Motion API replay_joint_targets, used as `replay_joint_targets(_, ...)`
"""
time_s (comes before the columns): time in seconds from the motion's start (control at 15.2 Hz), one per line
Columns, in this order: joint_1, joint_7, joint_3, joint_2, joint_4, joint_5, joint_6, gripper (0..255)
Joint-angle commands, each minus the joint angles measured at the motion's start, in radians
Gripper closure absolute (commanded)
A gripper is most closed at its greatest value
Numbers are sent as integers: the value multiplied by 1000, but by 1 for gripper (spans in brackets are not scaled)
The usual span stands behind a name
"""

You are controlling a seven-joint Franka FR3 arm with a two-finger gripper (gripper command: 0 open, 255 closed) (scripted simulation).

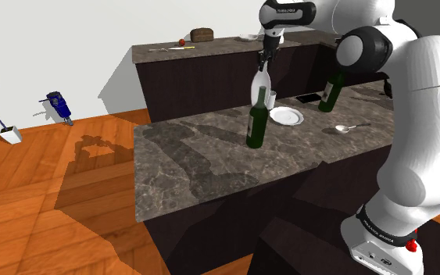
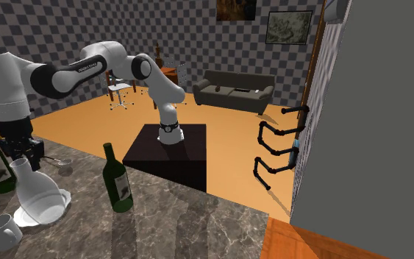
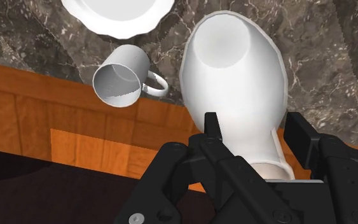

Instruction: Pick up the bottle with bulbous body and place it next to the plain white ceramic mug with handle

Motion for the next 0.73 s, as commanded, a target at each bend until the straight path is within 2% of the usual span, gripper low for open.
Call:
replay_joint_targets(0.0,-2,-1,0,-5,-36,0,32,255)
replay_joint_targets(0.66,-5,0,-1,0,-162,-1,164,255)
